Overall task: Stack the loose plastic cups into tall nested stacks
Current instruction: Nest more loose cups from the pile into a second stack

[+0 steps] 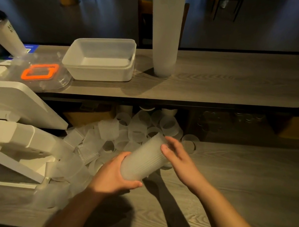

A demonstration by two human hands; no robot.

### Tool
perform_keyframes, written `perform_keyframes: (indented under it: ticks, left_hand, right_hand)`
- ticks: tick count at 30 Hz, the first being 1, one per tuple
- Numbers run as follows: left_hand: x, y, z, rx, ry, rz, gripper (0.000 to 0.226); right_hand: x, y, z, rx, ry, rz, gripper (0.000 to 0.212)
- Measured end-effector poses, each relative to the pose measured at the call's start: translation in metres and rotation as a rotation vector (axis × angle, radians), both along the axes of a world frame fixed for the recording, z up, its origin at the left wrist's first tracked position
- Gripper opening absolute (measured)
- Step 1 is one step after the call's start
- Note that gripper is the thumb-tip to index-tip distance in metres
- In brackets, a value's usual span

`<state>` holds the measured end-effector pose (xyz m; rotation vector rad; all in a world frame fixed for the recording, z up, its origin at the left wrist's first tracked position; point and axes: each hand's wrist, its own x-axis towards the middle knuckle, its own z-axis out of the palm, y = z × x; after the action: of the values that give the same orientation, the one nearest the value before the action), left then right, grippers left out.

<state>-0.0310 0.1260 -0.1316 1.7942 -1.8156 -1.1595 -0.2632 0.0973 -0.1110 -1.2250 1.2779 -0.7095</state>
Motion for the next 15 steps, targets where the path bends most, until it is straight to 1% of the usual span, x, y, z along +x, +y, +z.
perform_keyframes:
  ticks: [2, 5, 7, 9, 11, 12, 15]
  left_hand:
    - [0.0, 0.0, 0.0, -0.013, -0.036, -0.015, 0.086]
    - [0.003, 0.001, -0.004, -0.001, -0.026, -0.013, 0.088]
    - [0.004, 0.002, -0.006, 0.003, -0.02, 0.01, 0.089]
    - [0.005, 0.001, -0.008, -0.023, -0.057, 0.04, 0.09]
    - [0.006, -0.001, -0.006, -0.058, -0.095, 0.062, 0.09]
    - [0.007, -0.002, -0.005, -0.061, -0.103, 0.071, 0.089]
    - [0.011, -0.005, 0.0, -0.032, -0.074, 0.094, 0.081]
  right_hand:
    - [0.004, 0.005, -0.004, 0.011, 0.004, 0.041, 0.081]
    - [0.003, 0.005, -0.009, 0.037, -0.025, 0.036, 0.076]
    - [0.001, 0.002, -0.012, 0.047, -0.054, -0.03, 0.074]
    - [0.0, -0.003, -0.019, 0.05, -0.06, -0.168, 0.067]
    - [-0.006, -0.011, -0.034, 0.046, -0.008, -0.307, 0.056]
    - [-0.01, -0.015, -0.043, 0.05, 0.03, -0.359, 0.055]
    - [-0.025, -0.024, -0.075, 0.073, 0.179, -0.408, 0.065]
